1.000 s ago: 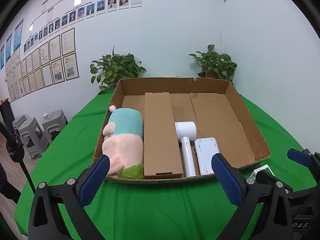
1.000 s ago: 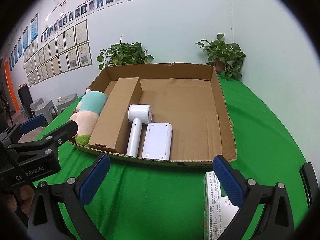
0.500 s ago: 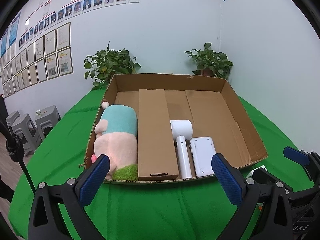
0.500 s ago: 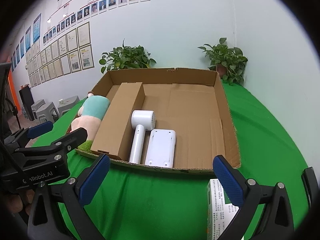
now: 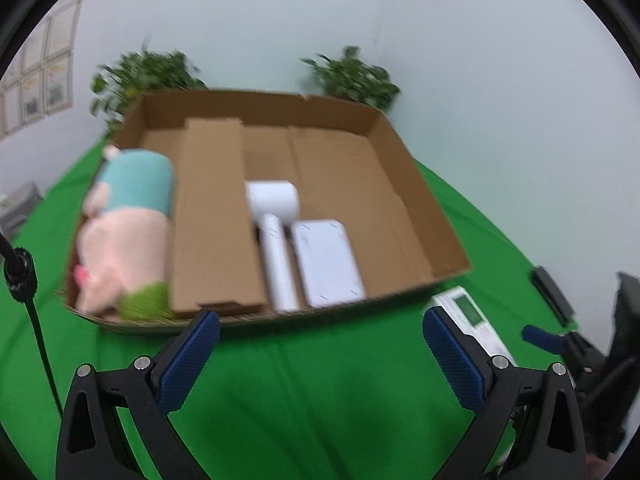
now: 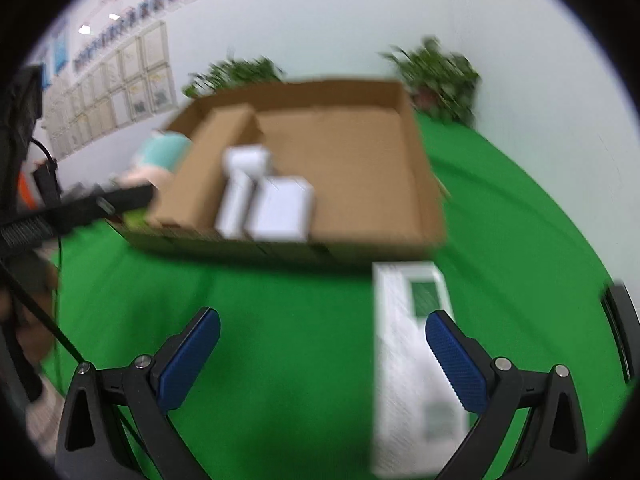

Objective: Organize objects
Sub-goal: 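Withdraw the left tool and move toward the green-labelled white box, then grasp the green-labelled white box with the left tool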

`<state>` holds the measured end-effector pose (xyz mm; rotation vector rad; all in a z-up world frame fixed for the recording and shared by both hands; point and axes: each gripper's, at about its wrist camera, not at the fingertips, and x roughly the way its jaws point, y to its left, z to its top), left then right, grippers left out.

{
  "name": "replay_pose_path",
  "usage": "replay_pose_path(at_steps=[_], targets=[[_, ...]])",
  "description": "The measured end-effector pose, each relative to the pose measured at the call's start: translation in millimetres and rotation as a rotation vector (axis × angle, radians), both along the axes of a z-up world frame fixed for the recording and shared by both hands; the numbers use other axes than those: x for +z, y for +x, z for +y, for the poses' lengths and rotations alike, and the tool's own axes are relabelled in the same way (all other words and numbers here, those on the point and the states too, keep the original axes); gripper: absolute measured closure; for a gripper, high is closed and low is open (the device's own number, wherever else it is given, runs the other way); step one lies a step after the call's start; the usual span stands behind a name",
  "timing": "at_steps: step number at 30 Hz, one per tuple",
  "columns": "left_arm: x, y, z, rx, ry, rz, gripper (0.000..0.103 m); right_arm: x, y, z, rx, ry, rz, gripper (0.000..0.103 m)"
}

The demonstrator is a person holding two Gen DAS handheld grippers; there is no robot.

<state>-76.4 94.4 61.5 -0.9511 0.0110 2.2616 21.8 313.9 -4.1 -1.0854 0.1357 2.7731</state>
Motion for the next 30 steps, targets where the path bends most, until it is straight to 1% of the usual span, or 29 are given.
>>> replay_pose_path(at_steps=[2,4,7,9,10,11,12,13,14,16,18,20,22,23,25,28,30], targets=[[-9,0,7,-0.043,0.014,-0.040,0.001,-13,11,18,-0.045,0.001,-0.054,0.001],[-18,-1,17,-0.074,0.009,-0.069,0.001,-23,20,31,-0.075,-0.007,-0.102,0.001],[-30,-1,27,-0.102,0.022,-0.108,0.001,-31,24,34,-0.085,-0.001,-0.148,0.001],[-34,-1,30,-0.109,0.025,-0.123,0.001,-34,25,30,-0.066,-0.026,-0.161,0.004],[-35,0,30,-0.108,0.021,-0.125,0.001,-35,24,28,-0.059,-0.033,-0.163,0.009],[-36,0,31,-0.106,0.013,-0.125,0.001,-36,22,24,-0.053,-0.028,-0.169,0.018],[-37,0,29,-0.104,0.010,-0.125,0.001,-37,19,19,-0.050,-0.010,-0.177,0.023],[-37,3,27,-0.100,0.010,-0.122,0.001,-38,17,16,-0.047,0.005,-0.185,0.034],[-35,4,23,-0.096,0.010,-0.119,0.001,-39,15,11,-0.036,0.012,-0.189,0.040],[-33,3,16,-0.085,0.015,-0.113,0.001,-37,15,6,-0.018,0.002,-0.174,0.040],[-32,2,8,-0.075,0.019,-0.114,0.001,-32,14,-7,0.034,-0.016,-0.157,0.040],[-31,2,1,-0.073,0.029,-0.123,0.001,-26,16,-20,0.088,-0.044,-0.133,0.040],[-34,-3,-5,-0.070,0.046,-0.153,0.001,-22,14,-31,0.144,-0.065,-0.116,0.039],[-38,-6,-8,-0.066,0.061,-0.182,0.001,-22,12,-38,0.174,-0.065,-0.117,0.029],[-44,-10,-10,-0.057,0.078,-0.230,0.001,-25,10,-46,0.200,-0.053,-0.144,0.010],[-55,-13,-7,-0.087,0.116,-0.309,0.001,-30,11,-54,0.216,-0.017,-0.156,0.002],[-63,-14,-2,-0.112,0.134,-0.351,0.001,-29,14,-53,0.214,-0.020,-0.148,0.001]])
